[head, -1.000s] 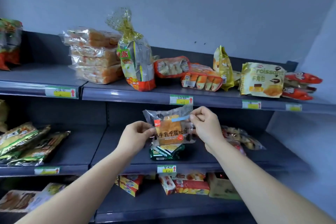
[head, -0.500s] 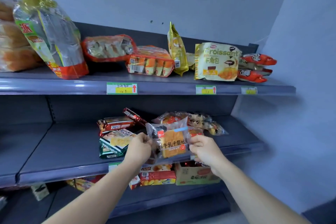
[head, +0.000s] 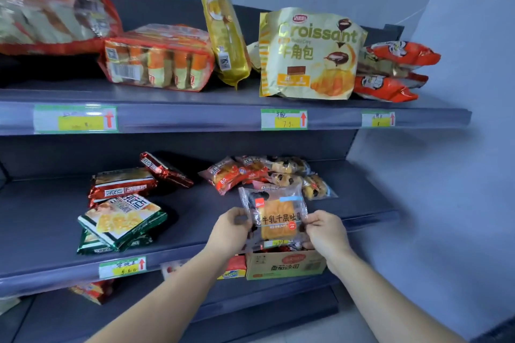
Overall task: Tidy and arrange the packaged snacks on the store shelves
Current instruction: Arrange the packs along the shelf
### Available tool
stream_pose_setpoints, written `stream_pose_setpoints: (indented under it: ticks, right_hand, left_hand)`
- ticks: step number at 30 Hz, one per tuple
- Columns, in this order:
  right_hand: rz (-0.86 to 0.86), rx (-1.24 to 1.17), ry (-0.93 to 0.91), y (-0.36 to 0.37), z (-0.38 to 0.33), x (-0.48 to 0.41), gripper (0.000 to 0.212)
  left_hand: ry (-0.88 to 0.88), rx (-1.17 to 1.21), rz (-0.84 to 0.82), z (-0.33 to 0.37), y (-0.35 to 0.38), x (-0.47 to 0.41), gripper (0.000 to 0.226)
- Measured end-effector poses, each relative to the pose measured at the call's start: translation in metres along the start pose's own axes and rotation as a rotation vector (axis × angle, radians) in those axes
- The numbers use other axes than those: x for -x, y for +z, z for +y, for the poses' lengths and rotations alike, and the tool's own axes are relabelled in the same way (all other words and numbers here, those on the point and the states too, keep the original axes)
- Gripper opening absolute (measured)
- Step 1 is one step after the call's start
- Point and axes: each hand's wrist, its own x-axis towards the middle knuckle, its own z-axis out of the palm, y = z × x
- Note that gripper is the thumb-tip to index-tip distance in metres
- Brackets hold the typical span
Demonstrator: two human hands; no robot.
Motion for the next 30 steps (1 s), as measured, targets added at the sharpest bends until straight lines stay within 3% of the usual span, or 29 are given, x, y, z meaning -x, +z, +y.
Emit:
stream_pose_setpoints:
  ticks: [5,16,20,24,30]
  right_hand:
    - [0.057,0.033,0.103,-0.001,0.012,-0.059,0.029]
    - [0.111,0.039,0.197,-0.003,0.04,-0.16,0.032]
    - [0.092,0.079,0.206,-0.004,0.056,-0.183,0.034]
    - [0.123,0.158,0.219,-0.004,0.075,-0.201,0.024]
    - [0.132,0.398,0.085,-0.018,0.09,-0.214,0.015]
  left_hand:
    - [-0.025,-0.009,-0.102,0.002,0.027,-0.053,0.033]
    - [0.108,-0.178,-0.278,0.001,0.079,-0.138,0.03]
    - [0.203,-0.532,-0.128,-0.016,0.095,-0.156,0.034]
    - [0.245,-0.769,0.027,-0.021,0.109,-0.16,0.043]
    - [0.267,-1.033,-0.084,-0.029,0.127,-0.174,0.07]
